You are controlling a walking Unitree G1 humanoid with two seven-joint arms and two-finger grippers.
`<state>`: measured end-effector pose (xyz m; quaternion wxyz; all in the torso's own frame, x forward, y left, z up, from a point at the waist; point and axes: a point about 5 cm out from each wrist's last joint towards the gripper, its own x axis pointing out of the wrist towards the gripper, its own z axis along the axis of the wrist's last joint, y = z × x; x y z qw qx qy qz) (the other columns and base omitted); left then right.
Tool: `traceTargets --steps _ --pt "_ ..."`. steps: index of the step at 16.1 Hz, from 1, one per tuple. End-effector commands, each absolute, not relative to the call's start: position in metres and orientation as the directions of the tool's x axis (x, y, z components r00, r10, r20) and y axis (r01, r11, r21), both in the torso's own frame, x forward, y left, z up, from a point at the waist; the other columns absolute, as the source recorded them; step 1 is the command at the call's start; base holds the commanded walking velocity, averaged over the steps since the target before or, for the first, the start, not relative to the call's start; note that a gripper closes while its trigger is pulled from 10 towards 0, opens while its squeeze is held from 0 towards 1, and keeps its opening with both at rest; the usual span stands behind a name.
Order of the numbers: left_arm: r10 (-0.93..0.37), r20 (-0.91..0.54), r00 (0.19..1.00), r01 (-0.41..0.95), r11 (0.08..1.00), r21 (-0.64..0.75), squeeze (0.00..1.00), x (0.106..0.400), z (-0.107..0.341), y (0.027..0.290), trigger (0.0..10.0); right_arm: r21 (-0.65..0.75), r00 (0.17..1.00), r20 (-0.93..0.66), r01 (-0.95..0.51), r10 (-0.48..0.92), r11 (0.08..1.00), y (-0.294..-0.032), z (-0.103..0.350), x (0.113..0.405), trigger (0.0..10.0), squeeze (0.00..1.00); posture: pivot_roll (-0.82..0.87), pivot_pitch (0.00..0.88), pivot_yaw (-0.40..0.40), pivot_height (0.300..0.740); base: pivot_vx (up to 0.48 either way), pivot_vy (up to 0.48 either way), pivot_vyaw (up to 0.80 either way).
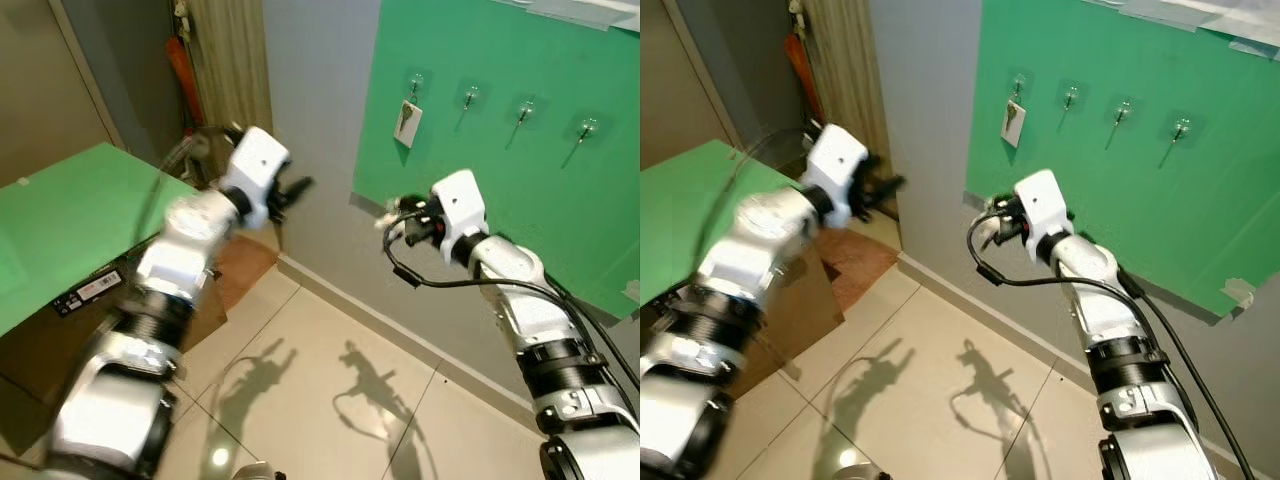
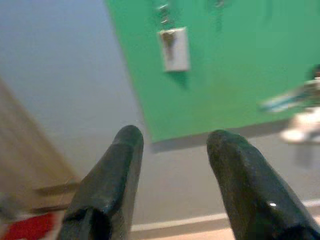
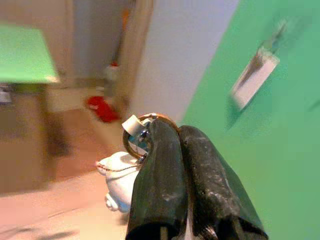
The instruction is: Hang keys on a hook
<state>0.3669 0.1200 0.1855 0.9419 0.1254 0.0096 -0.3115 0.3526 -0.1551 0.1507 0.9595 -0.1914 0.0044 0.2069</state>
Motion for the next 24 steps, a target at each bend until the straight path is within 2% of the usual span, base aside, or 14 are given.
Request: traceTargets --steps 1,2,3,4,5,7,11,12,14,15,18,22,24 --pt "-0.57 -0.072 0.819 0.573 0.804 0.159 1.0 0.362 0.181 0.117 10.0 -0.594 0.912 -0.034 -0.347 0.408 0.726 -0.147 0.158 0.352 0.0 0.0 0.03 0.0 -0.001 0.74 0.0 0.0 0.0" --pt "-0.569 -0.069 0.819 0.574 0.813 0.101 1.0 0.357 0.174 0.112 10.0 -0.746 0.904 -0.002 -0.286 0.427 0.602 -0.141 0.16 0.349 0.0 0.0 0.03 0.0 0.005 0.74 0.0 0.0 0.0" --pt "-0.563 -0.056 0.825 0.565 0.824 0.048 1.0 0.35 0.167 0.107 10.0 -0.806 0.893 0.015 -0.256 0.45 0.534 -0.135 0.16 0.348 0.0 0.0 0.03 0.0 0.006 0.74 0.0 0.0 0.0" --pt "-0.557 -0.05 0.829 0.559 0.829 0.026 1.0 0.347 0.164 0.104 10.0 -0.827 0.885 0.015 -0.25 0.465 0.503 -0.132 0.16 0.347 0.0 0.0 0.03 0.0 0.005 0.74 0.0 0.0 0.0" --pt "-0.563 -0.037 0.826 0.562 0.827 -0.02 0.0 0.342 0.162 0.099 10.0 -0.833 0.885 0.017 -0.245 0.465 0.496 -0.131 0.158 0.347 0.0 0.0 0.03 0.0 0.004 0.74 0.0 0.0 0.0" --pt "-0.559 0.012 0.829 0.558 0.826 -0.082 0.0 0.33 0.159 0.089 10.0 -0.844 0.879 0.033 -0.231 0.475 0.485 -0.129 0.156 0.348 0.0 0.0 0.03 0.0 0.002 0.74 0.0 0.0 0.0" --pt "-0.502 0.056 0.863 0.504 0.863 -0.033 0.0 0.33 0.164 0.094 10.0 -0.865 0.874 0.042 -0.211 0.485 0.456 -0.126 0.152 0.348 0.0 0.0 0.05 0.0 -0.01 0.74 0.0 0.0 0.0" --pt "-0.488 0.05 0.871 0.489 0.872 -0.009 0.0 0.327 0.162 0.101 10.0 -0.76 0.925 0.034 -0.221 0.377 0.611 -0.134 0.144 0.352 0.0 0.0 0.05 0.0 -0.01 0.74 0.0 0.0 0.0" --pt "-0.441 0.044 0.896 0.442 0.897 -0.01 0.0 0.33 0.16 0.116 10.0 -0.68 0.948 0.028 -0.214 0.317 0.701 -0.137 0.139 0.353 0.0 0.0 0.05 0.0 0.005 0.74 0.0 0.0 0.0" --pt "-0.422 0.032 0.906 0.423 0.905 -0.031 0.0 0.33 0.157 0.119 10.0 -0.686 0.952 0.035 -0.198 0.304 0.7 -0.141 0.138 0.353 0.0 0.0 0.04 0.0 0.015 0.74 0.0 0.0 0.0" --pt "-0.477 0.006 0.879 0.477 0.879 -0.019 0.0 0.326 0.149 0.105 10.0 -0.683 0.953 0.055 -0.182 0.298 0.708 -0.142 0.137 0.351 0.0 0.0 0.02 0.0 0.025 0.74 0.0 0.279 0.0" --pt "-0.514 -0.01 0.858 0.514 0.857 0.033 0.0 0.327 0.15 0.097 10.0 -0.657 0.956 0.045 -0.191 0.291 0.729 -0.141 0.133 0.346 0.0 0.0 -0.01 0.0 0.044 0.74 0.0 0.479 -0.79" --pt "-0.525 -0.029 0.85 0.526 0.849 0.056 0.0 0.329 0.147 0.094 10.0 -0.657 0.958 0.038 -0.191 0.285 0.729 -0.143 0.13 0.344 0.0 0.0 -0.02 0.0 0.055 0.74 0.0 0.0 -0.67"
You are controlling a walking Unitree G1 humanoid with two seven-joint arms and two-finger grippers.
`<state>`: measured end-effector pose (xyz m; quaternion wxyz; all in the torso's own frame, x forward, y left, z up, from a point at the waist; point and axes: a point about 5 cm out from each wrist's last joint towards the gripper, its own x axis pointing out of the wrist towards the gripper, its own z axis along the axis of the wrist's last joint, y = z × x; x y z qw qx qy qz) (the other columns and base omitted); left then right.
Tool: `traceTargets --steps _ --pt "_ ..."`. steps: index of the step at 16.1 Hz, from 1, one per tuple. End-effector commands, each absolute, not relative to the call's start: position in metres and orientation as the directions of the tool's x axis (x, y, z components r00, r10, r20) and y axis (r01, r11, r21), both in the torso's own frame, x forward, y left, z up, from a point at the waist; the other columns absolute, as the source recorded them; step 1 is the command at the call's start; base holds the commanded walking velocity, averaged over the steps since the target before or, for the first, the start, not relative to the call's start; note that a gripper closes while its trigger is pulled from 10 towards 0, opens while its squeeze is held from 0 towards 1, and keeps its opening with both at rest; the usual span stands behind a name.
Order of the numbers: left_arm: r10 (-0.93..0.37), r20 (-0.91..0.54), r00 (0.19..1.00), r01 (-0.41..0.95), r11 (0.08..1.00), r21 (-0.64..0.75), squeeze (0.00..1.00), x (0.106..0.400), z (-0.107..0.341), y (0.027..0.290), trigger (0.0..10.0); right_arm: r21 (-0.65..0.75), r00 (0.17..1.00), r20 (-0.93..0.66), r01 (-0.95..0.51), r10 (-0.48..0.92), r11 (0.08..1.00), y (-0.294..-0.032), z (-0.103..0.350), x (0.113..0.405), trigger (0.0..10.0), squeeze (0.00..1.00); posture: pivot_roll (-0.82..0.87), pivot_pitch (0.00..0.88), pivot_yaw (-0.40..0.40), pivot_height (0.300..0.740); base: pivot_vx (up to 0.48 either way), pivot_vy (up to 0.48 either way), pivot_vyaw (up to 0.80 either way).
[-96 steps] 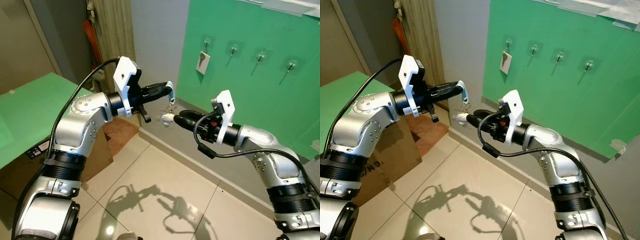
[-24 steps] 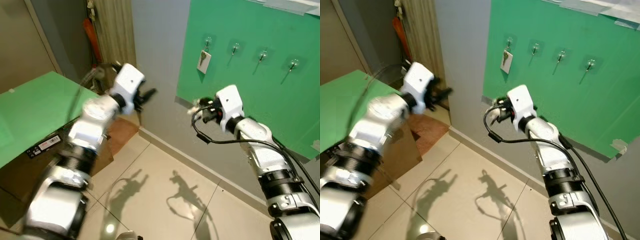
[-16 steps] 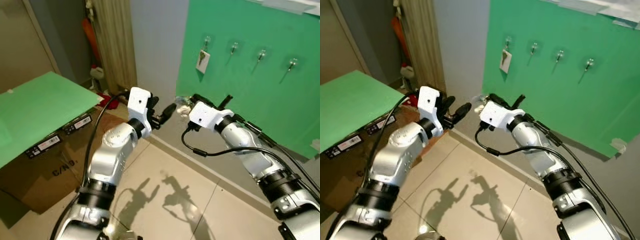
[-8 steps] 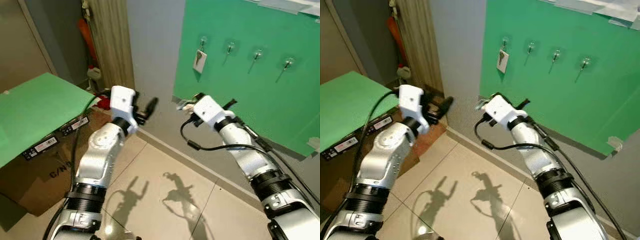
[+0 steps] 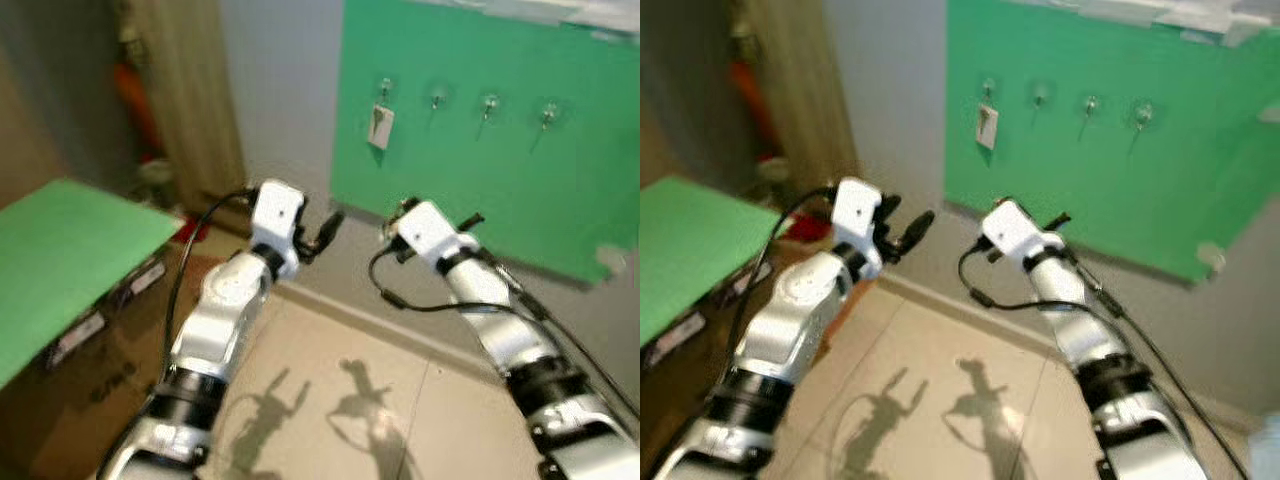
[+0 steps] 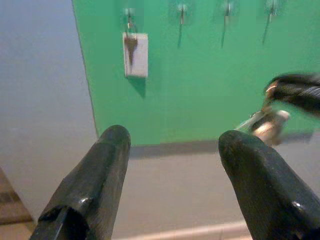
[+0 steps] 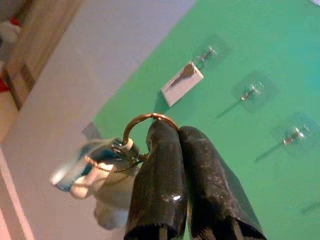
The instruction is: Hang keys on a hook
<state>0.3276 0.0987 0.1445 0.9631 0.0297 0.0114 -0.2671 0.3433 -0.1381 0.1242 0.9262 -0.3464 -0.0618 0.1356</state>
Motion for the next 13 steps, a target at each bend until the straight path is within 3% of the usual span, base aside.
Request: traceTargets --steps 1,5,13 --pt "-0.529 -0.032 0.848 0.53 0.845 0.072 0.0 0.329 0.148 0.093 10.0 -0.656 0.958 0.038 -0.19 0.283 0.73 -0.143 0.129 0.344 0.0 0.0 -0.02 0.0 0.058 0.74 0.0 0.0 -0.52" --pt "-0.55 -0.028 0.835 0.55 0.83 0.089 0.0 0.33 0.149 0.084 10.0 -0.643 0.962 0.037 -0.185 0.271 0.743 -0.145 0.126 0.341 0.0 0.0 -0.03 0.0 0.082 0.74 0.0 0.0 0.0" --pt "-0.577 -0.035 0.816 0.576 0.805 0.14 0.0 0.328 0.15 0.076 10.0 -0.642 0.945 0.06 -0.21 0.321 0.737 -0.139 0.14 0.346 0.0 0.0 -0.03 0.0 0.097 0.74 0.297 0.371 0.0"
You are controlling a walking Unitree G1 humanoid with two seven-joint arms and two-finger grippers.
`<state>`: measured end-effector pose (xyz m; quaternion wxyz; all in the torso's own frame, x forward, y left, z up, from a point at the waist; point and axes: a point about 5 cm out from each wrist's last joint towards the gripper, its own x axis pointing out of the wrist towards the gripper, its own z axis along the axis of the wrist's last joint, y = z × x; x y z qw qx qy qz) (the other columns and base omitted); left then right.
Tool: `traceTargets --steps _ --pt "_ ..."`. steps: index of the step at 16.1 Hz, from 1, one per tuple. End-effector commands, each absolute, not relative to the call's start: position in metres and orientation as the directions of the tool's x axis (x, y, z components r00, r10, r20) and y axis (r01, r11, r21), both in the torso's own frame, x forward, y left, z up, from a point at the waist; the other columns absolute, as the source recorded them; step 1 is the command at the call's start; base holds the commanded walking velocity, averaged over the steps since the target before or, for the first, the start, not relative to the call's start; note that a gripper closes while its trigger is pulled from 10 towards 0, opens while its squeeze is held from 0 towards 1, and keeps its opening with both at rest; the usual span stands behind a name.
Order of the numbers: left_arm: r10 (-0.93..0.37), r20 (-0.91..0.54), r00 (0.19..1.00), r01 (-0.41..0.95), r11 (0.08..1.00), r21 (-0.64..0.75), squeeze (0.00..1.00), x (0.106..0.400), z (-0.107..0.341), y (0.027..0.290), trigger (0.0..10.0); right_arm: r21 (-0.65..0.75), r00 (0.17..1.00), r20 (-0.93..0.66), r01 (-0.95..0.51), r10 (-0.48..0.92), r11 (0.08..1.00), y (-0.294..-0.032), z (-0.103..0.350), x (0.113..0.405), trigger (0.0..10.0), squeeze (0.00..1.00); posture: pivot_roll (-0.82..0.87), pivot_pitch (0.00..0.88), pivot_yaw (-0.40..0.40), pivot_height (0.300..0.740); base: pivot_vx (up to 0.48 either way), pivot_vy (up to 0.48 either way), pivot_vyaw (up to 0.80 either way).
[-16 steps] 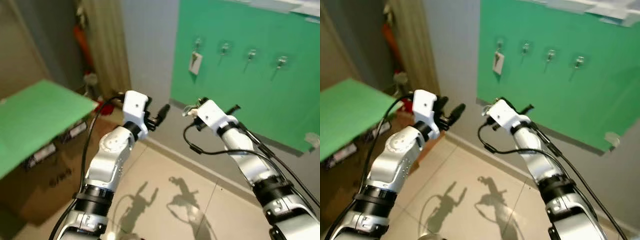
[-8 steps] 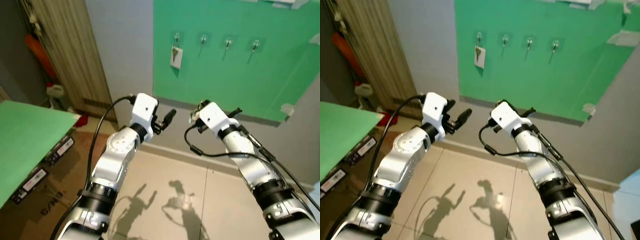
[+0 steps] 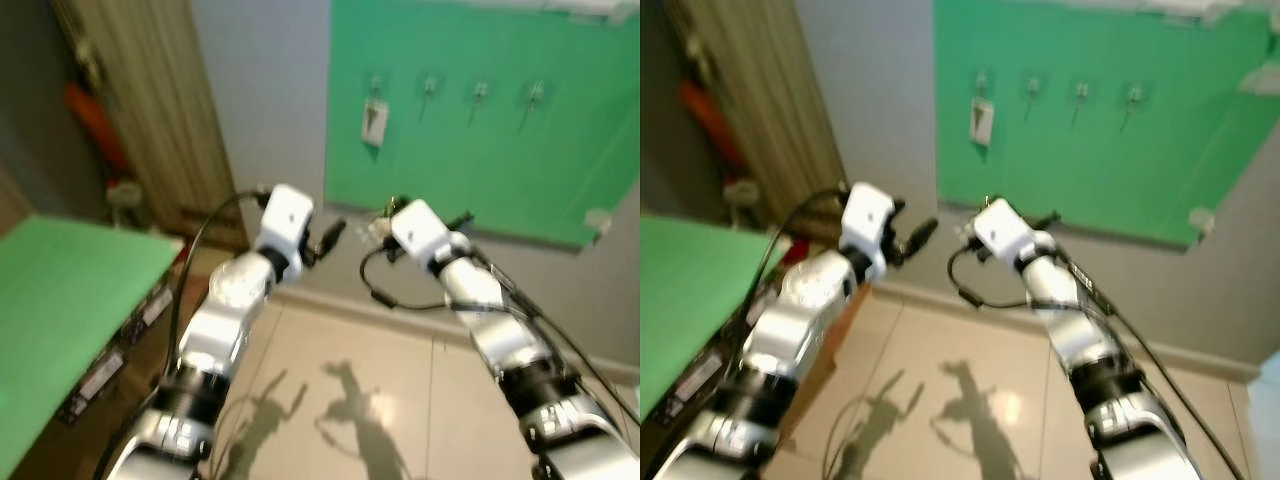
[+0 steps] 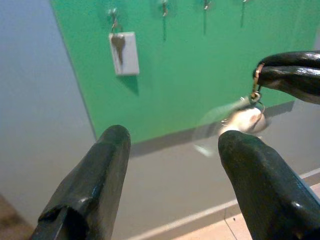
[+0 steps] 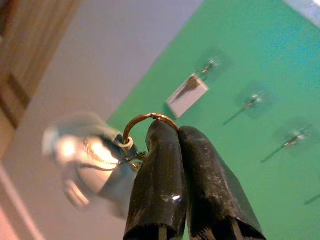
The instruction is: Hang keys on a hook
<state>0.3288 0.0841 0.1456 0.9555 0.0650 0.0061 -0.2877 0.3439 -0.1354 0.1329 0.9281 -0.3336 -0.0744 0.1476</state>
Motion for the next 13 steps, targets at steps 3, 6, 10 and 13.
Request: traceTargets --steps 3,6,10,13 --pt "-0.612 -0.051 0.789 0.607 0.764 0.218 0.0 0.3265 0.1509 0.0713 10.0 -0.632 0.946 0.076 -0.2 0.316 0.749 -0.1382 0.1433 0.3467 0.0 0.0 -0.03 0.0 0.104 0.74 0.454 0.082 0.0" --pt "-0.628 -0.071 0.775 0.625 0.744 0.237 0.0 0.3254 0.1486 0.0675 10.0 -0.612 0.951 0.074 -0.195 0.301 0.766 -0.1355 0.1411 0.3464 0.0 0.0 -0.04 0.0 0.113 0.74 0.48 0.0 0.0" --pt "-0.634 -0.083 0.769 0.632 0.736 0.241 0.0 0.3252 0.1463 0.0677 10.0 -0.603 0.945 0.064 -0.22 0.322 0.767 -0.1334 0.1381 0.3428 0.0 0.0 -0.04 0.0 0.112 0.74 0.48 0.0 -0.2" --pt "-0.64 -0.093 0.763 0.64 0.726 0.254 0.0 0.324 0.1442 0.0684 10.0 -0.598 0.944 0.062 -0.225 0.324 0.769 -0.1328 0.1374 0.3421 0.0 0.0 -0.04 0.0 0.108 0.74 0.454 0.0 -0.53"
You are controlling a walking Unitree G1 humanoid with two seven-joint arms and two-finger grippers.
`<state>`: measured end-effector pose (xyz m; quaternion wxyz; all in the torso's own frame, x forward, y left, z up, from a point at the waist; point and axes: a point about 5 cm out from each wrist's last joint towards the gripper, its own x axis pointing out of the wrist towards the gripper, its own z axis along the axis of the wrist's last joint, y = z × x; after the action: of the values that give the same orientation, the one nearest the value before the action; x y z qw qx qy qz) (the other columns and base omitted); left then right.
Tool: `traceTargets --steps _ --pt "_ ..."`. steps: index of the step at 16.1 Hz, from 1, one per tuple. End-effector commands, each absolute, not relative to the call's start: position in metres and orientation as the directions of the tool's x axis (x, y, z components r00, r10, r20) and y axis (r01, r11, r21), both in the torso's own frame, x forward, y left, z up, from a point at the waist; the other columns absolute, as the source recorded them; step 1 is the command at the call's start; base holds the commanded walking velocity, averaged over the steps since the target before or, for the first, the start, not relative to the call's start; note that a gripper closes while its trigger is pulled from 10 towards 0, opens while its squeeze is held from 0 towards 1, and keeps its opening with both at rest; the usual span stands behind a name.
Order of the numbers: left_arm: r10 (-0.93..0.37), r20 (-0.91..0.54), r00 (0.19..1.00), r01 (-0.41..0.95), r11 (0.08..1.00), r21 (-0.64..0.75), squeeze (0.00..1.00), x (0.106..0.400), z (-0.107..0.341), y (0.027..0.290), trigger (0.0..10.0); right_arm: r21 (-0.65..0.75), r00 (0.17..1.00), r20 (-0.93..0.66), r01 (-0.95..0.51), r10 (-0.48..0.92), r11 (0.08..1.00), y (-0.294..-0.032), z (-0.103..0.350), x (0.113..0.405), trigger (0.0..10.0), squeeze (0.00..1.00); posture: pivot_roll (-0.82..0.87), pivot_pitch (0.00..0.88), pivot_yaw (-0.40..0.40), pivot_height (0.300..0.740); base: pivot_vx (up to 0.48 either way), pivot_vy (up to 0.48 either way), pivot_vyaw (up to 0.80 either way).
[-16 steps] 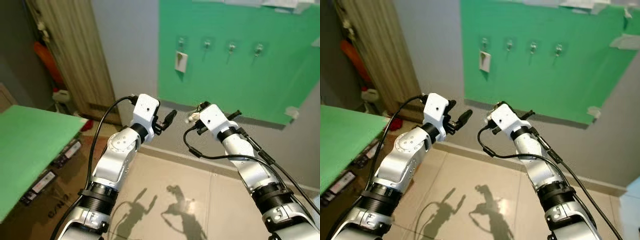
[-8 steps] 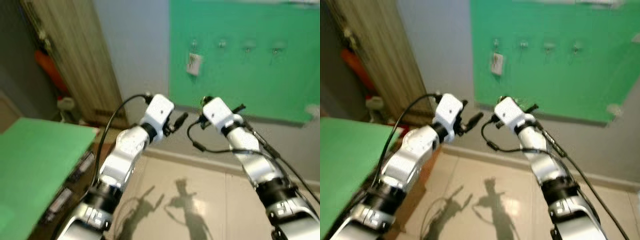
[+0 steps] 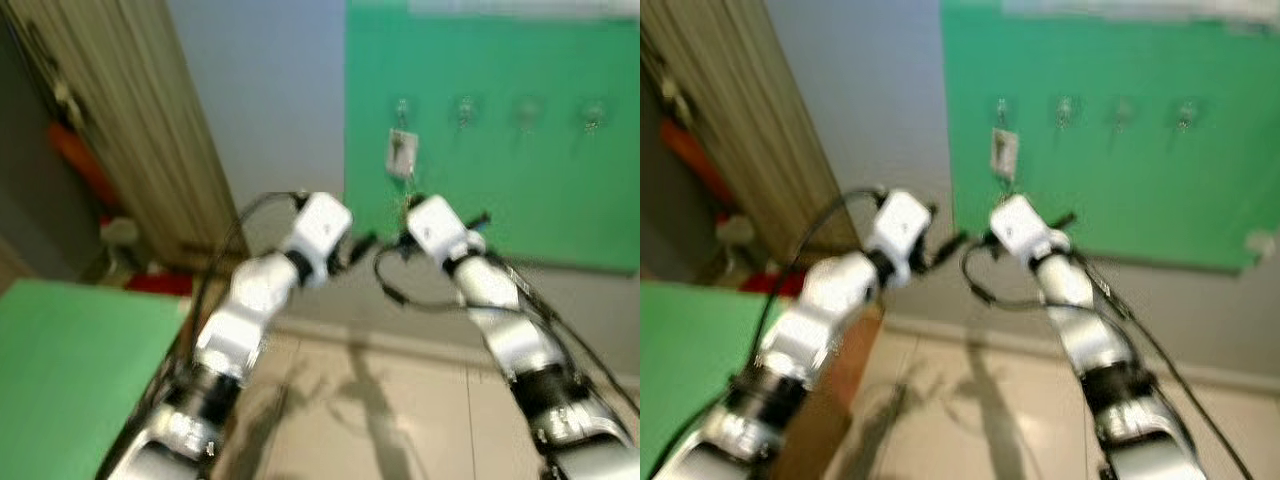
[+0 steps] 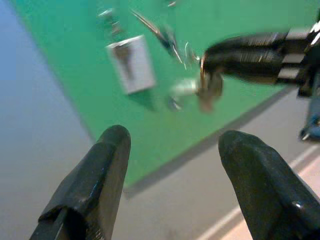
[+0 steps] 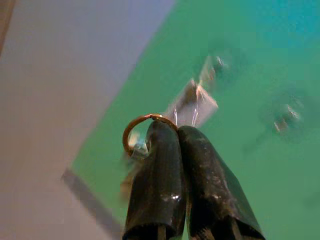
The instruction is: Hang keys on a hook
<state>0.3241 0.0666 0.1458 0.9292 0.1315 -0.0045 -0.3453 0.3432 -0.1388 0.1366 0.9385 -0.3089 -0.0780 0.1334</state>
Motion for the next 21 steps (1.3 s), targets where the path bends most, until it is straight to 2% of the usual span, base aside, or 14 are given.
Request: traceTargets --steps 1,4,8,13,16,21 --pt "-0.647 -0.103 0.756 0.648 0.715 0.264 0.0 0.323 0.143 0.068 10.0 -0.594 0.944 0.073 -0.219 0.323 0.774 -0.132 0.139 0.342 0.0 0.0 -0.04 0.0 0.109 0.74 0.439 0.0 0.0" --pt "-0.668 -0.088 0.739 0.664 0.699 0.265 0.0 0.321 0.144 0.065 10.0 -0.598 0.943 0.069 -0.222 0.325 0.77 -0.131 0.139 0.342 0.0 0.0 -0.05 0.0 0.111 0.74 0.406 -0.097 0.0" --pt "-0.692 -0.07 0.718 0.683 0.683 0.259 0.0 0.318 0.147 0.061 10.0 -0.594 0.946 0.059 -0.224 0.32 0.773 -0.133 0.138 0.341 0.0 0.0 -0.05 0.0 0.12 0.74 0.0 0.0 0.0" --pt "-0.715 -0.061 0.697 0.703 0.664 0.256 0.0 0.318 0.149 0.058 10.0 -0.589 0.946 0.059 -0.226 0.32 0.776 -0.133 0.138 0.341 0.0 0.0 -0.06 0.0 0.126 0.74 0.051 -0.39 0.0" --pt "-0.696 -0.057 0.716 0.686 0.685 0.244 0.0 0.32 0.149 0.06 10.0 -0.581 0.95 0.051 -0.222 0.308 0.783 -0.137 0.14 0.342 0.0 0.0 -0.06 0.0 0.123 0.74 0.314 -0.358 0.0" --pt "-0.677 -0.051 0.734 0.666 0.703 0.251 0.0 0.323 0.149 0.063 10.0 -0.575 0.944 0.064 -0.23 0.323 0.785 -0.135 0.155 0.351 0.0 0.0 -0.06 0.0 0.119 0.74 0.0 0.0 0.0"
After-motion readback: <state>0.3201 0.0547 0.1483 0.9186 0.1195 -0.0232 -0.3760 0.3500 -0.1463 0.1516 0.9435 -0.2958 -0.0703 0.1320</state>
